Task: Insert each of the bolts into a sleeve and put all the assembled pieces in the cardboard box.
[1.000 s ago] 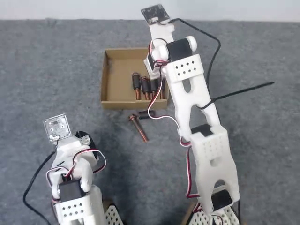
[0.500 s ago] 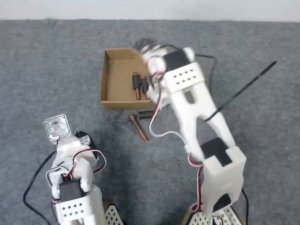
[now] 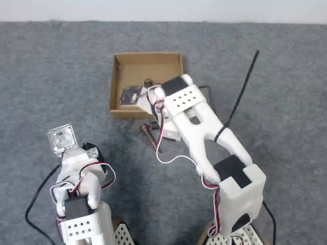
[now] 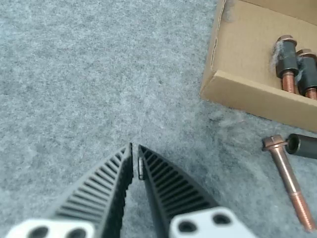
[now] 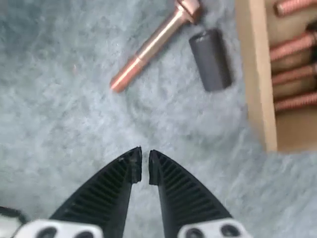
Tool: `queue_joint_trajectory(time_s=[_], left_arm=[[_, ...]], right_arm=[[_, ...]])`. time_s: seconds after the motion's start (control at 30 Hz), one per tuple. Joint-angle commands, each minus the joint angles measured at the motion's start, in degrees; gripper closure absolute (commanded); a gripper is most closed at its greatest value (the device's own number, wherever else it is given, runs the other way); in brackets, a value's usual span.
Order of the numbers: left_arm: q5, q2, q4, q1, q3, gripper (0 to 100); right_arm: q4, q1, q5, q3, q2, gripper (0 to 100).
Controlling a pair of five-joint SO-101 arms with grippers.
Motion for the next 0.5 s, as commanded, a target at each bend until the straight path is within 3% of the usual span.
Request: queue_joint_trajectory(time_s=[0.0,0.13,0.3,0.47], left_arm=[[-0.9,-1.1,-0.1,0.0,-0.7,99],[-0.9,-1.1,-0.1,0.0,-0.7,99],[-1.0,-1.1,-0.1,0.0,-0.7,99],[-1.0,-1.1,-0.1,0.0,-0.7,99]], right_arm=[[-7.2,-1.5,2.5,2.5,-4.8,99.1],[-11.6,-2.3,2.5,2.8,-4.3,99.0],[-13.7,-3.5,2.5,2.8,-4.2,90.4],[-14.5,-3.6,5.5,2.8,-2.8,92.8]])
